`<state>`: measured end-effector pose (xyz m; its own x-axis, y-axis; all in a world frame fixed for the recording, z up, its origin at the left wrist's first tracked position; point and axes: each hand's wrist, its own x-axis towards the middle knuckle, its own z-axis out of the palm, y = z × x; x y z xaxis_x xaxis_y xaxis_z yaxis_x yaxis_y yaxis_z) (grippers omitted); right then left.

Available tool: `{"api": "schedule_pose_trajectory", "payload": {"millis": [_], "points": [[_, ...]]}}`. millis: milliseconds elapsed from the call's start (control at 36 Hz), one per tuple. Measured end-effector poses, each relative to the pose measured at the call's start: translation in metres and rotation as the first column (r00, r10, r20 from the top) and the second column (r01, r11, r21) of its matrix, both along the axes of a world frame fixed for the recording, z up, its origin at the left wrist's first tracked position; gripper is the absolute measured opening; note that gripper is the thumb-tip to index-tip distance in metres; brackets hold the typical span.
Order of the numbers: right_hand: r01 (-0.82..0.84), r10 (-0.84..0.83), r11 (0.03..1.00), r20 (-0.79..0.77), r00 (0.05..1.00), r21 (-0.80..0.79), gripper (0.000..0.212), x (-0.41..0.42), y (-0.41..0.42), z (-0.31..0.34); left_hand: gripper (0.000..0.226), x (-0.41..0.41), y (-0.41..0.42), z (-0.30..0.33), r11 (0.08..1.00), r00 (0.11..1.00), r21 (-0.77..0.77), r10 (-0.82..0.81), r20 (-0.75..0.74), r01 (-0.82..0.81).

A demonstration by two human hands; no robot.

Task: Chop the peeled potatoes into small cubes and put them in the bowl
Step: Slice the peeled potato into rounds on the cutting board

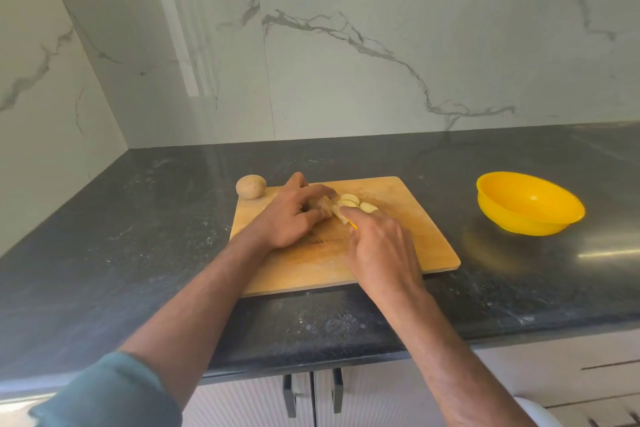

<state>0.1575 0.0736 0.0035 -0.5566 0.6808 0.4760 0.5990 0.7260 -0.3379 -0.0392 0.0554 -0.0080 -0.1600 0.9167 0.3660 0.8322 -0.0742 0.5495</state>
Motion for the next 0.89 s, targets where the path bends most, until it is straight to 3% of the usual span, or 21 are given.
{"api": "schedule_pose_trajectory", "payload": {"millis": [139, 278, 889], "points": [[0.033, -0.034, 0.999, -0.020, 0.999, -0.043, 0.041, 0.007, 0.005, 0.004, 0.056, -0.008, -0.003, -0.003, 0.993, 0.982, 0.116, -0.007, 0.190, -0.015], [-0.006, 0.000, 0.995, -0.054, 0.999, -0.104, 0.045, 0.001, 0.002, 0.005, 0.039, -0.008, -0.003, -0.002, 0.984, 0.963, 0.156, 0.043, 0.267, -0.087], [-0.051, 0.047, 0.998, -0.106, 0.993, -0.034, 0.044, -0.024, -0.004, 0.003, 0.034, -0.002, -0.008, 0.004, 0.977, 0.955, 0.123, 0.139, 0.262, -0.176]]}}
